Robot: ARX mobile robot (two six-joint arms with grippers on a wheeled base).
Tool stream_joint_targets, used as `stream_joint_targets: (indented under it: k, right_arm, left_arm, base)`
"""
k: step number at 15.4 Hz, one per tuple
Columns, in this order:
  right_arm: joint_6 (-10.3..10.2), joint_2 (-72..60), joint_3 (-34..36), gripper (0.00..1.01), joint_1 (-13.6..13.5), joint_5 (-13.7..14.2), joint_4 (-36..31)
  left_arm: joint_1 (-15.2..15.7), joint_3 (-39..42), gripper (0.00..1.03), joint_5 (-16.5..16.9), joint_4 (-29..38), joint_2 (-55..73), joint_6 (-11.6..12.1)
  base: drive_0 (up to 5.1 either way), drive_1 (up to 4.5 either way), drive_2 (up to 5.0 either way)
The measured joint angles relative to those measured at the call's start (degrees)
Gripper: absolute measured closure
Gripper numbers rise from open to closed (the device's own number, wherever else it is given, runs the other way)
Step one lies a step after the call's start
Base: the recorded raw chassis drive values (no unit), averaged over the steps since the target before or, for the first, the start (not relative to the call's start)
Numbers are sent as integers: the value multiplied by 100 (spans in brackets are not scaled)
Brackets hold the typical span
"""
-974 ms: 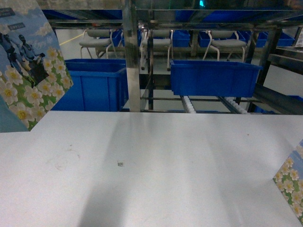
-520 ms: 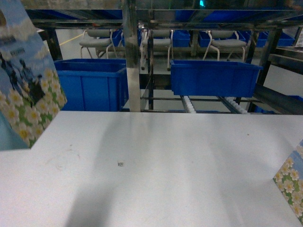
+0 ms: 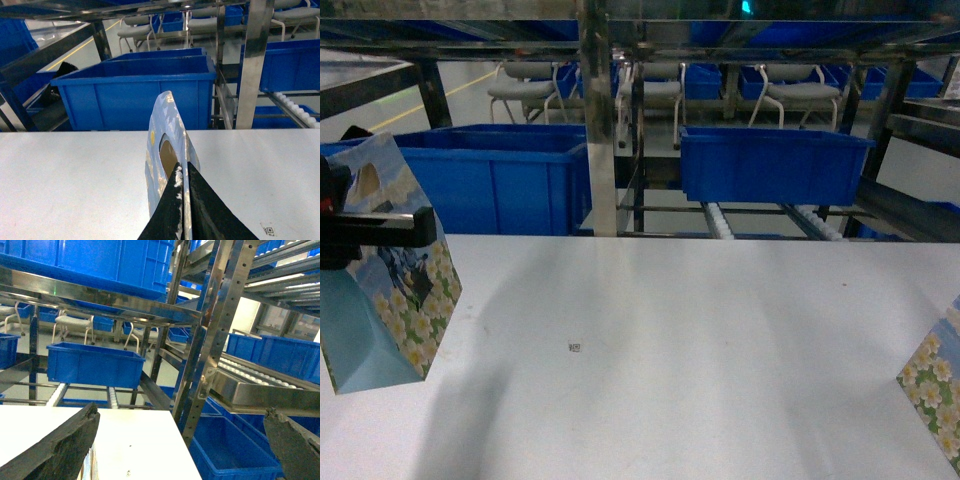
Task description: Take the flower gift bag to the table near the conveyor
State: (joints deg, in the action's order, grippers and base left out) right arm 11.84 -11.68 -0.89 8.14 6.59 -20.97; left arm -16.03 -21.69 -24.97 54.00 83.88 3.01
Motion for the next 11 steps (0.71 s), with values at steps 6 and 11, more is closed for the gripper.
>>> stream_joint_targets:
  k: [6,11]
  right_arm:
    - [0,0,0,3,0,0,0]
    - [0,0,0,3,0,0,0]
  left_arm:
    - [109,437,101,138,1818,1488,-485]
    - [-343,640,101,-118,1989,2199,-579]
  base:
    - [0,0,0]
    - [0,0,0]
